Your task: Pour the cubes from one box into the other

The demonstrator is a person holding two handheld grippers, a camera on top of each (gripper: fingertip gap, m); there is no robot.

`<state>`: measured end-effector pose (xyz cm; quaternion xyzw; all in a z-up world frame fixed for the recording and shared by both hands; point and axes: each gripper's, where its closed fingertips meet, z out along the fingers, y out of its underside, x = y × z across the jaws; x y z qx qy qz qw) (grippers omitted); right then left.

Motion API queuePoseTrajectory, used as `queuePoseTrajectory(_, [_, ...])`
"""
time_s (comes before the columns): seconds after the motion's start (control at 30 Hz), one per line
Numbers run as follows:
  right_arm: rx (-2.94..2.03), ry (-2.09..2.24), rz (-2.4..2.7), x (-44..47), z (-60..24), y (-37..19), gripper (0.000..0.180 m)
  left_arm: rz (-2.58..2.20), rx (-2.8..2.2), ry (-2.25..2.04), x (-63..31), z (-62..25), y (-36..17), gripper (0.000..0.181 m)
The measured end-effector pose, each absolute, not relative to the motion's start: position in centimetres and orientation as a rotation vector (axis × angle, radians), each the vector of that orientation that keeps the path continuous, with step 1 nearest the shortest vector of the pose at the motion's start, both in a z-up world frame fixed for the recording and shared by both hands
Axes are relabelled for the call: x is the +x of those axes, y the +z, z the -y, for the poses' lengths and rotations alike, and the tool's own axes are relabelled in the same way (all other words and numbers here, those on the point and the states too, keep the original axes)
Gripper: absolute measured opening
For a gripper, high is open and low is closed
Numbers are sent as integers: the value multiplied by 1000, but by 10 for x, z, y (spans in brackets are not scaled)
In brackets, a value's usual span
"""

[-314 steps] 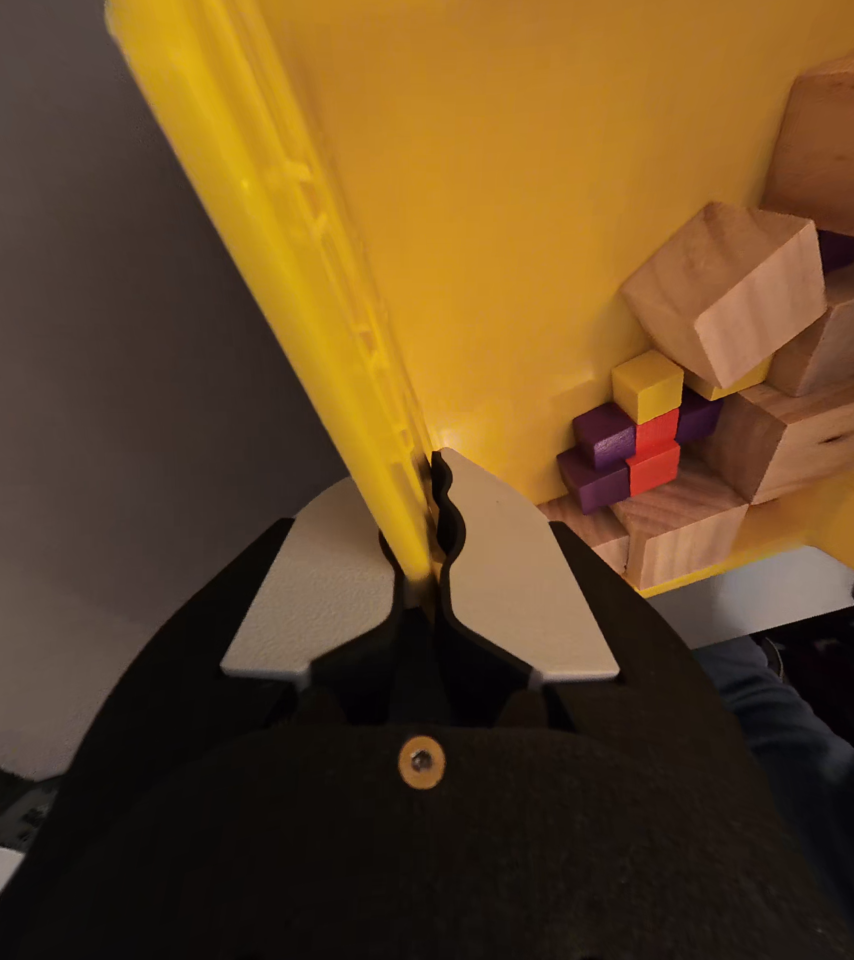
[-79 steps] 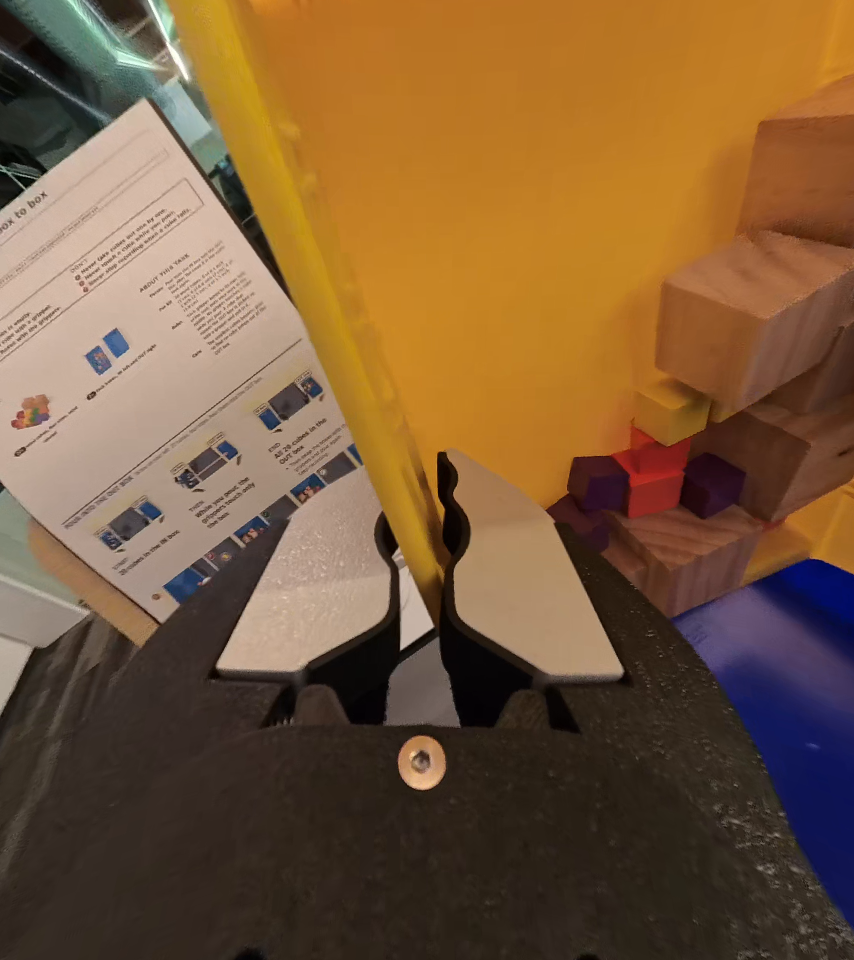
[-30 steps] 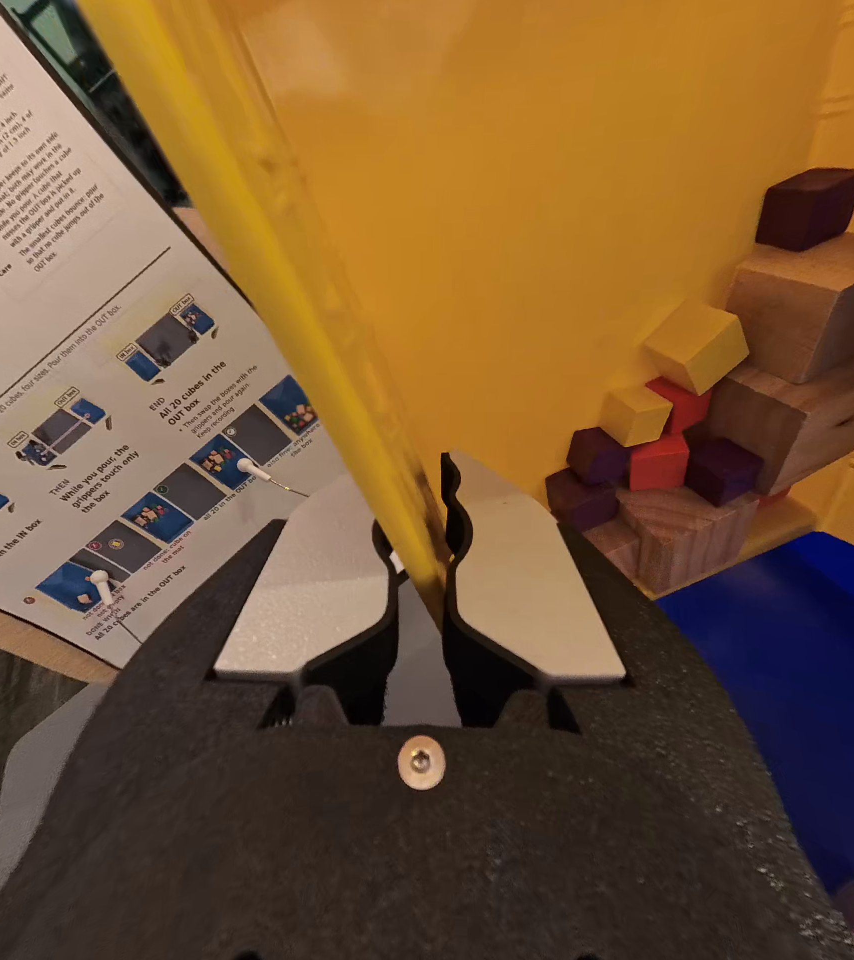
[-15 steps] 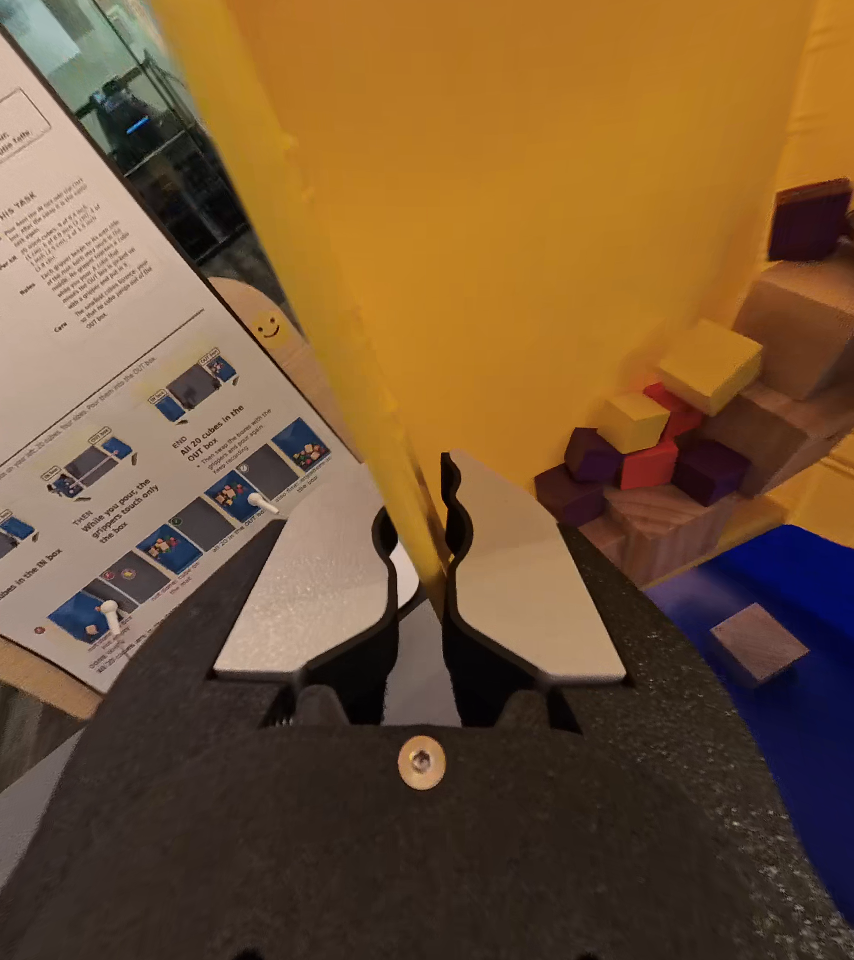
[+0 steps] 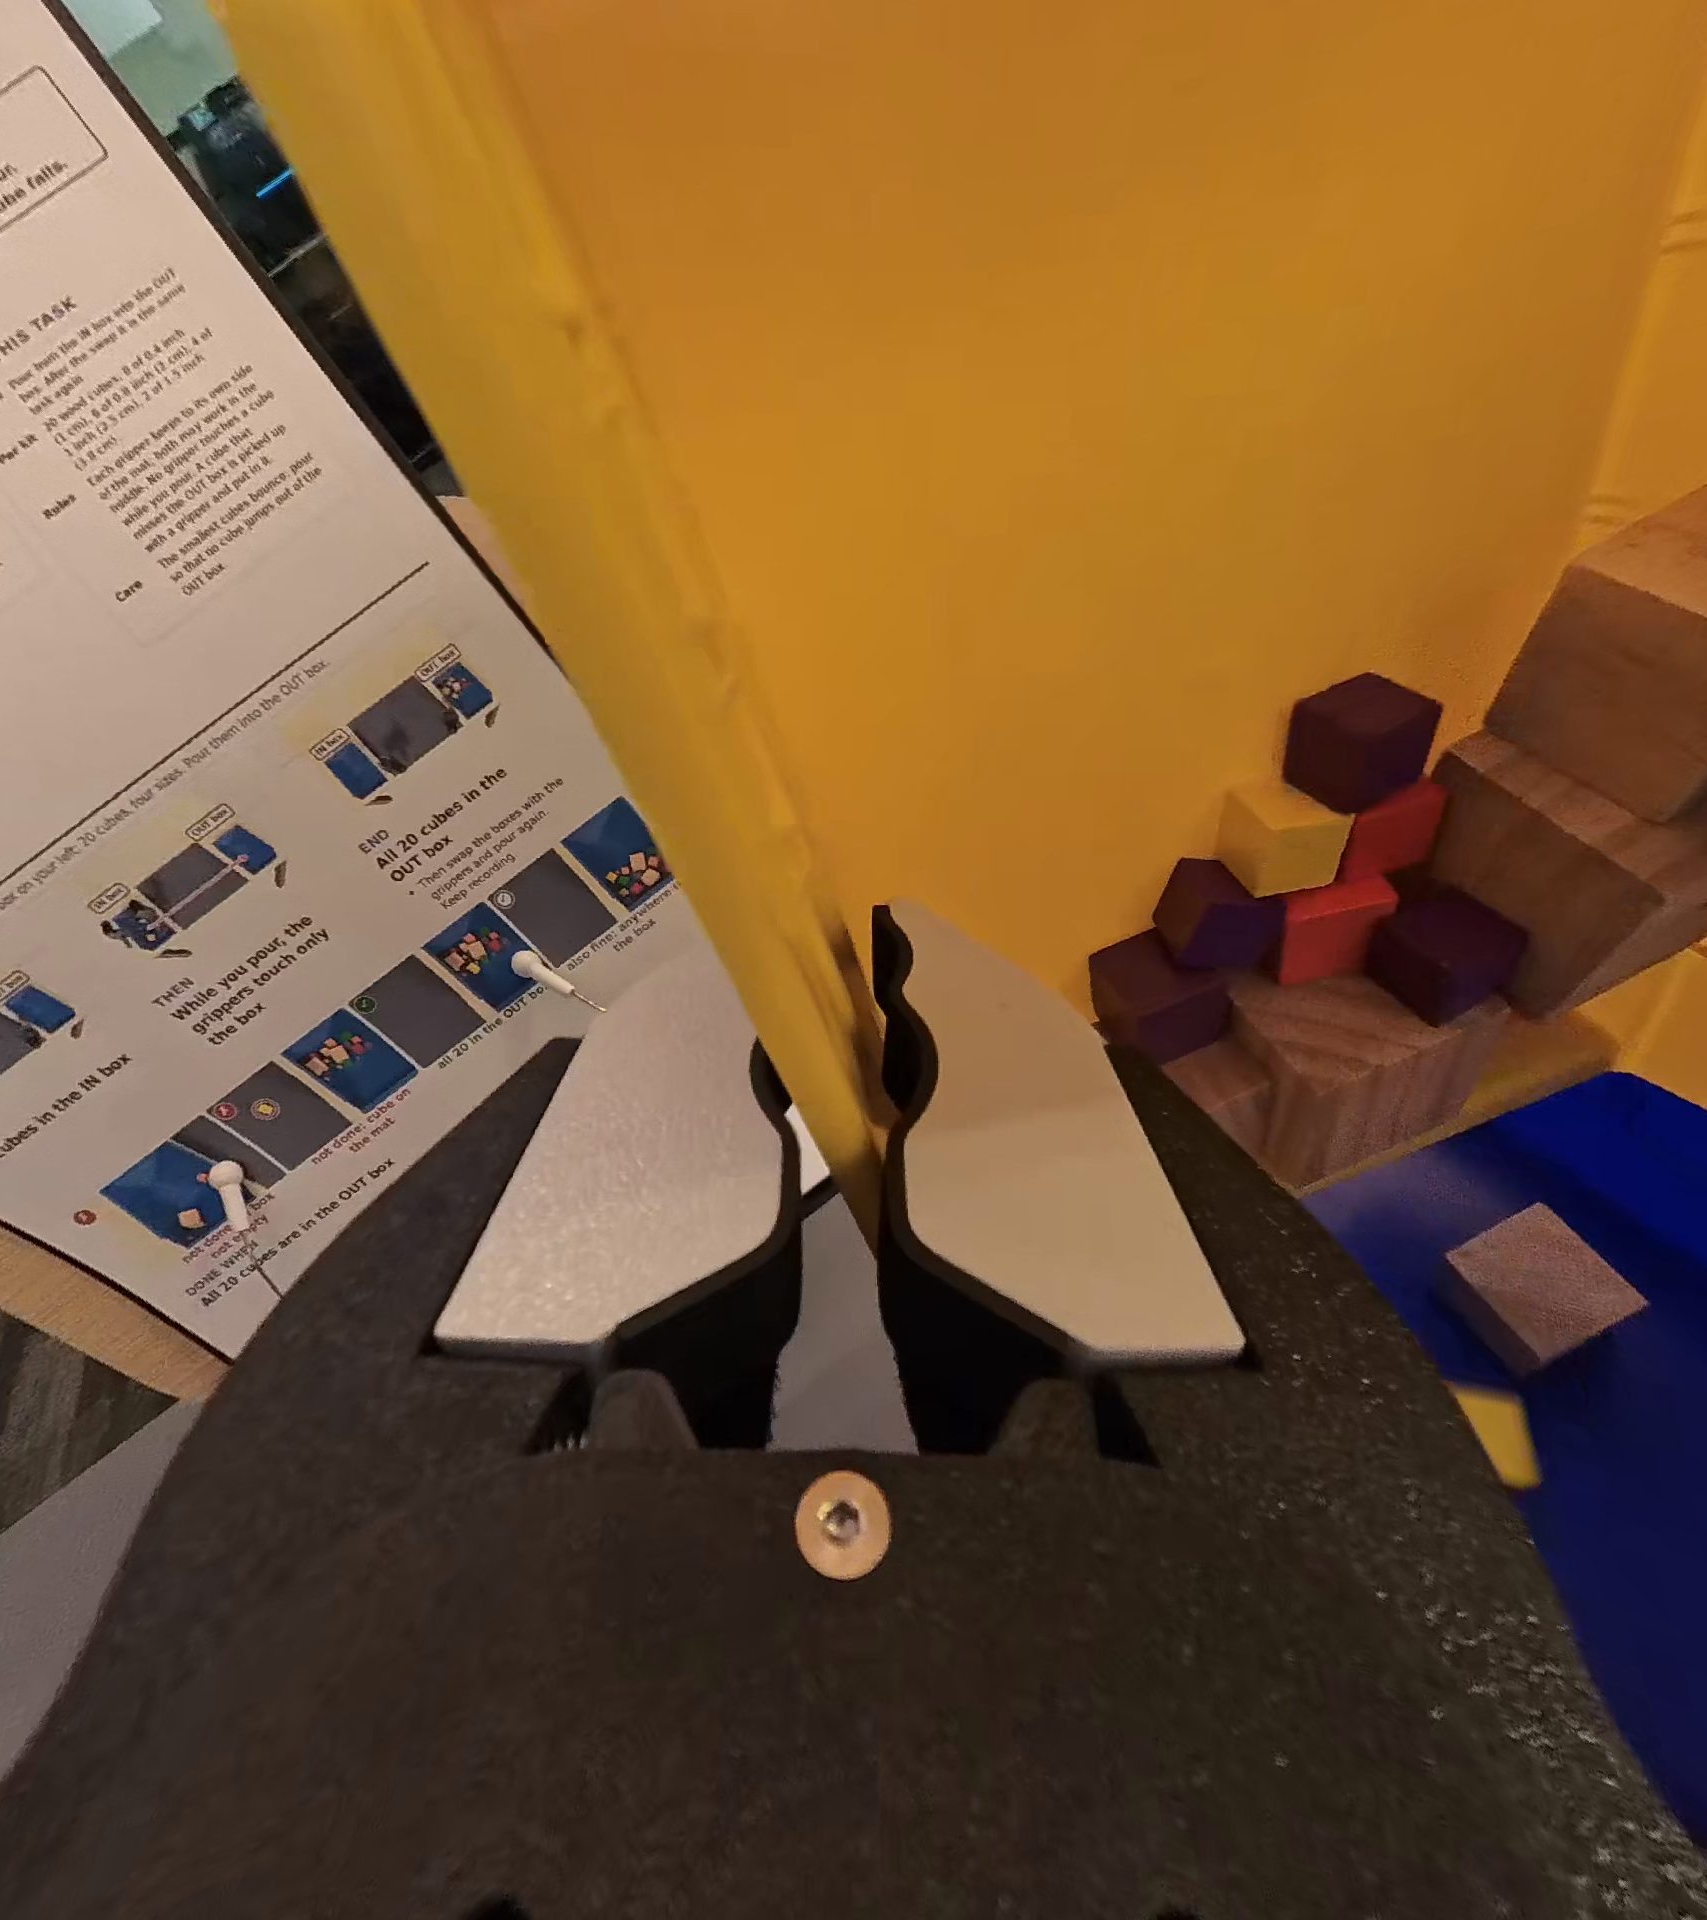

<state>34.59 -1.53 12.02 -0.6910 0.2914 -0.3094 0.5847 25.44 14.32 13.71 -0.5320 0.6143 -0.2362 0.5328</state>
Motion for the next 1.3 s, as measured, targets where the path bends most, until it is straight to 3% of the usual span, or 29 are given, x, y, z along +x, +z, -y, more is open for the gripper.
queuePoseTrajectory(1.3, [-1453,-739,-638,340,31,145,3,-1375,-1094,-625,249,-127,165,11])
